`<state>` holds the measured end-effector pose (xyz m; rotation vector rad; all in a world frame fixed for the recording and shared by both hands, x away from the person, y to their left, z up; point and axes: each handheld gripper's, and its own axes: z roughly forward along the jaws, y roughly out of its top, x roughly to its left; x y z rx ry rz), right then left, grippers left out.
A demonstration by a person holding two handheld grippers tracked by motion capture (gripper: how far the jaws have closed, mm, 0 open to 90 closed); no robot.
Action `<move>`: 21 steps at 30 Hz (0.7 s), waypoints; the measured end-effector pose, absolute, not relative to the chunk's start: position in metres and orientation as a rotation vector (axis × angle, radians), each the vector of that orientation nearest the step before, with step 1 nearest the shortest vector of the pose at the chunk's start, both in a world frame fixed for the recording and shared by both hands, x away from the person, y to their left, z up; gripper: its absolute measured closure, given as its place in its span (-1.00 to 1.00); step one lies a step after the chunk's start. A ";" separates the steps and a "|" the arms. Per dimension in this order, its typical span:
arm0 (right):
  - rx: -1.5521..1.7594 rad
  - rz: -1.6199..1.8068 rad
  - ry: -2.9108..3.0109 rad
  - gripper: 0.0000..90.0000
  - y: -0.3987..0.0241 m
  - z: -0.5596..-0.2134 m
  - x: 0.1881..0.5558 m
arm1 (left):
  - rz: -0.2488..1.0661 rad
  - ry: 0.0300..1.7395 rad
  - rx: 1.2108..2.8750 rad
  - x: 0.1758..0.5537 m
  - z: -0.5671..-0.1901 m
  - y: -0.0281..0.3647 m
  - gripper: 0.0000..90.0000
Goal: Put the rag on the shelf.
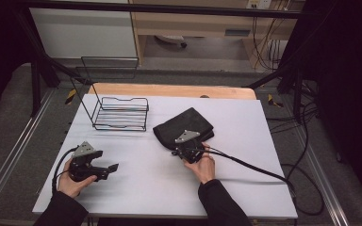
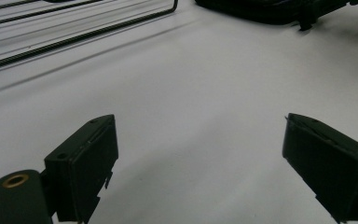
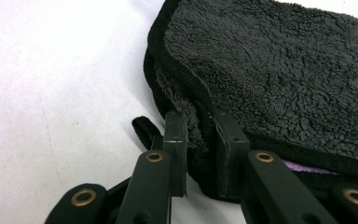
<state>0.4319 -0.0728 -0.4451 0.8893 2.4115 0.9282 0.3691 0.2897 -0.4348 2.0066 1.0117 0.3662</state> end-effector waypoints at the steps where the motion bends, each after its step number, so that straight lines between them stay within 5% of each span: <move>1: 0.889 0.930 2.411 0.74 -0.073 -0.445 0.432 | 0.366 1.012 2.007 0.369 -0.435 0.290 -0.77; 21: 0.872 0.948 2.459 0.76 -0.078 -0.427 0.418 | 0.366 1.016 2.007 0.369 -0.435 0.290 -0.77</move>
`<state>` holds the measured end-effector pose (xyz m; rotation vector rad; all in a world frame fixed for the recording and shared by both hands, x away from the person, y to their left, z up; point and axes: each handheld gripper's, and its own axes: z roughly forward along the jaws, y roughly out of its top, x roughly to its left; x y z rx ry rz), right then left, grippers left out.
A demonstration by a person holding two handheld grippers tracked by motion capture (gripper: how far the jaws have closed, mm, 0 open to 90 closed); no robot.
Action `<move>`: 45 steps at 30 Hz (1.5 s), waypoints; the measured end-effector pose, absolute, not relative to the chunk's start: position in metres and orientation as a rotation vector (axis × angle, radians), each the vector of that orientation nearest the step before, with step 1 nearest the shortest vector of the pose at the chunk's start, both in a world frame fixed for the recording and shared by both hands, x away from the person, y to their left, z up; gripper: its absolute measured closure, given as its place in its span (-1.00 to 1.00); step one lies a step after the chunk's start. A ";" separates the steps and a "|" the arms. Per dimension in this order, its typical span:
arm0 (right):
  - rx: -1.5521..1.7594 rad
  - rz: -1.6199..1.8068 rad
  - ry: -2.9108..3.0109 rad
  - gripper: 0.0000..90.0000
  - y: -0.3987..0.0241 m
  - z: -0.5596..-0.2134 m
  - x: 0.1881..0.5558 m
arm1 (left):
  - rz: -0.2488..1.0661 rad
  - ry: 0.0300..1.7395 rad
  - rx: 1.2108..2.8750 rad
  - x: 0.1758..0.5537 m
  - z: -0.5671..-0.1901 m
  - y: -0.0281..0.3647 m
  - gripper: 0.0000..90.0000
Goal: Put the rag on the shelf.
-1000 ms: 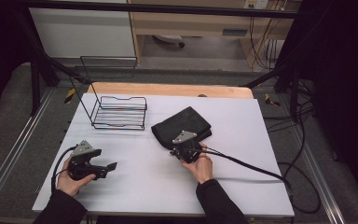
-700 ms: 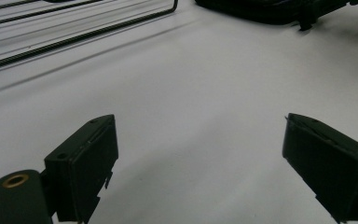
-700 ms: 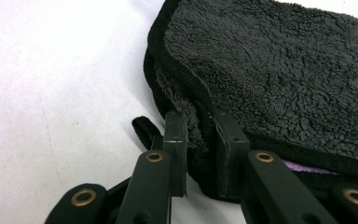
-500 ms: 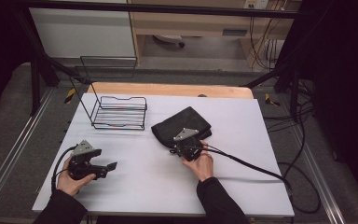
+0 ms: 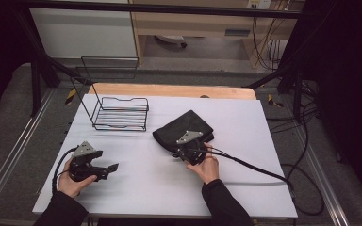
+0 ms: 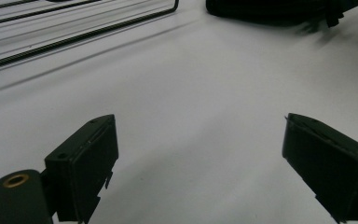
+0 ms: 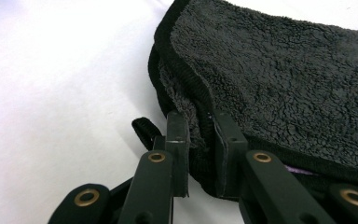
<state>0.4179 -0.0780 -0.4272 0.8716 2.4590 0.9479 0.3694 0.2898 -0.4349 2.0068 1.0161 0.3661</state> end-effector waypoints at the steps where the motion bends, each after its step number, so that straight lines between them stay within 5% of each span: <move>1: 0.872 0.950 2.462 0.76 -0.078 -0.427 0.417 | 0.366 1.016 2.007 0.369 -0.435 0.290 -0.77; 45: 0.738 1.039 2.650 0.74 -0.076 -0.430 0.335 | 0.354 1.014 2.024 0.369 -0.435 0.287 -0.78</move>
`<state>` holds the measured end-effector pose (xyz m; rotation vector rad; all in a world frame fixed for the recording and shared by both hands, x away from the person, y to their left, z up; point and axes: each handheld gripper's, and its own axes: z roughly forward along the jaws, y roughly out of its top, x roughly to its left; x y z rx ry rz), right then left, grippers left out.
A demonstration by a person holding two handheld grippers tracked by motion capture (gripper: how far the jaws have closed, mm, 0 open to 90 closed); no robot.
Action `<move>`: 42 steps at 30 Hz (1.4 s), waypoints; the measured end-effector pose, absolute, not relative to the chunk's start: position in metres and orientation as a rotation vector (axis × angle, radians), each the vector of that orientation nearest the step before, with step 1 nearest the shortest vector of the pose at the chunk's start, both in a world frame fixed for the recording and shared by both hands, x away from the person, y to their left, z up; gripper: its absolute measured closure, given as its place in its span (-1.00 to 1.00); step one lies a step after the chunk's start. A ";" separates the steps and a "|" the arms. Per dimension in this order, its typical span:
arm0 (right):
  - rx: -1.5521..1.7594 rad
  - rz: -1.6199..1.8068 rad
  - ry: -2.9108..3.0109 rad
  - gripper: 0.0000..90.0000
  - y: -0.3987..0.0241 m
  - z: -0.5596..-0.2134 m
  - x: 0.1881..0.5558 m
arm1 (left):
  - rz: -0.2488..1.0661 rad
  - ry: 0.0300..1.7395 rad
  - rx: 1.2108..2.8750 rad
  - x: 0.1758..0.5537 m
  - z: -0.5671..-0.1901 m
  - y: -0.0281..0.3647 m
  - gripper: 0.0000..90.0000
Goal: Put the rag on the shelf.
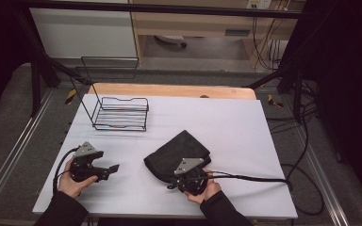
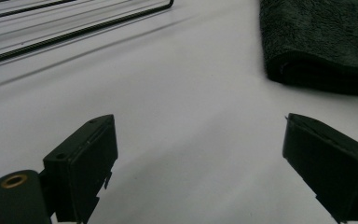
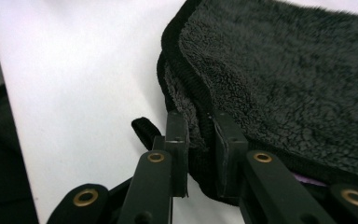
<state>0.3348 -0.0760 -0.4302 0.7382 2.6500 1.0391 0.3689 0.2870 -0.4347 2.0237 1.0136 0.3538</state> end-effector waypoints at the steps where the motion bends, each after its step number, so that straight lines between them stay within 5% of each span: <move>1: 0.733 1.028 2.656 0.73 -0.076 -0.432 0.335 | 0.354 1.014 2.021 0.369 -0.435 0.287 -0.78; 8: 0.772 1.086 2.685 0.49 -0.080 -0.435 0.338 | 0.337 1.017 2.032 0.369 -0.435 0.285 -0.79; 16: 0.893 1.242 2.532 -0.15 -0.113 -0.411 0.348 | 0.330 1.013 2.036 0.369 -0.434 0.281 -0.79; 23: 1.097 1.209 2.357 -0.48 -0.159 -0.414 0.374 | 0.325 1.013 2.048 0.370 -0.428 0.271 -0.74; 31: 1.241 1.161 2.285 -0.43 -0.179 -0.423 0.392 | 0.291 0.998 2.046 0.379 -0.410 0.249 -0.56; 42: 1.311 1.119 2.270 0.17 -0.179 -0.441 0.417 | 0.221 1.013 2.117 0.409 -0.415 0.199 -0.23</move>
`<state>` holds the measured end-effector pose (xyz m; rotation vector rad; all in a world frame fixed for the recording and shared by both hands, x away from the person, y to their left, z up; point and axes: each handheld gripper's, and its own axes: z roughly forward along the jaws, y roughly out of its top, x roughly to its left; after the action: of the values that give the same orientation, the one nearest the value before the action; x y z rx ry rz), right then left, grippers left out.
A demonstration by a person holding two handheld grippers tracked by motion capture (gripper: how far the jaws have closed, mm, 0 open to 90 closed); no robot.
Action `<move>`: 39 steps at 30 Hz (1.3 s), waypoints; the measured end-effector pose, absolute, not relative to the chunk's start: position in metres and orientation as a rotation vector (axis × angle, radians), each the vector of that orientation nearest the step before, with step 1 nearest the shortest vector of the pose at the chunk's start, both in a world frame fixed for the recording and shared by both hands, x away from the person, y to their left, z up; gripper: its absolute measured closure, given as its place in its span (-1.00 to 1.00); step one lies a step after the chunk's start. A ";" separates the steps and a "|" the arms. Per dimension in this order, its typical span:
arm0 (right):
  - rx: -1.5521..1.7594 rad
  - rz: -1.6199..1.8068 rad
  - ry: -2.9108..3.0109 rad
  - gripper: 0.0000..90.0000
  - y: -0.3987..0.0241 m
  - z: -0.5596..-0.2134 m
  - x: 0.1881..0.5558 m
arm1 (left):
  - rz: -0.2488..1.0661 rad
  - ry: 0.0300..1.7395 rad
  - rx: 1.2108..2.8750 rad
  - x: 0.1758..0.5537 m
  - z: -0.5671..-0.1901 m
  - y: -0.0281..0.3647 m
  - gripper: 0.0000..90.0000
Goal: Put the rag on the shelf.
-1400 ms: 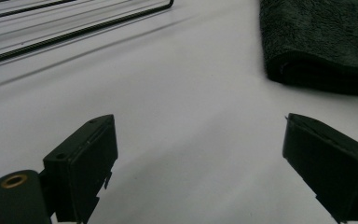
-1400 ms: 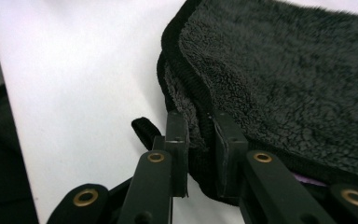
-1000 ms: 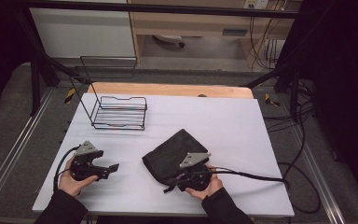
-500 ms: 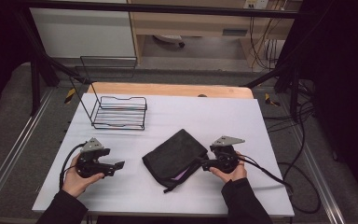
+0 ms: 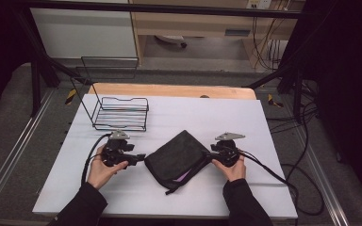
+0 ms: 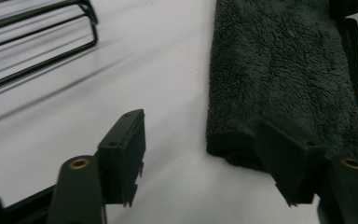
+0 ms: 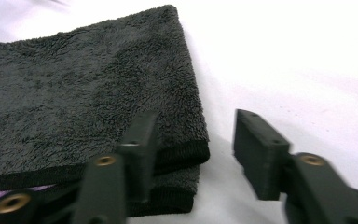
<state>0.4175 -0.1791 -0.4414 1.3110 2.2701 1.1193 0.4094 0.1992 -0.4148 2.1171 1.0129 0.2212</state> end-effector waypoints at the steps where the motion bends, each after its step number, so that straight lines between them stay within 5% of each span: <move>1: 1.317 1.121 2.273 0.22 -0.178 -0.442 0.418 | 0.204 1.006 2.132 0.413 -0.419 0.193 -0.18; 12: 1.311 1.112 2.307 0.50 -0.179 -0.444 0.424 | 0.081 0.973 2.198 0.417 -0.438 0.174 0.39; 16: 1.323 1.113 2.341 0.80 -0.177 -0.443 0.424 | 0.067 0.975 2.203 0.416 -0.437 0.174 0.62; 25: 1.350 1.157 2.345 0.90 -0.174 -0.413 0.408 | 0.039 0.989 2.185 0.418 -0.436 0.177 0.61; 30: 1.442 1.070 2.367 0.89 -0.178 -0.422 0.409 | 0.070 1.011 2.158 0.419 -0.435 0.179 0.32; 32: 1.439 1.052 2.369 0.86 -0.178 -0.426 0.410 | 0.071 1.015 2.153 0.420 -0.435 0.179 0.28; 35: 1.389 1.015 2.351 0.50 -0.180 -0.436 0.410 | 0.075 1.026 2.150 0.420 -0.435 0.179 0.31; 39: 1.370 1.037 2.329 0.49 -0.182 -0.441 0.407 | 0.041 1.013 2.179 0.420 -0.440 0.175 0.49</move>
<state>0.4066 -0.1816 -0.4413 1.3701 2.3295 1.0366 0.4200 0.1747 -0.4396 2.1790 1.0128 0.0407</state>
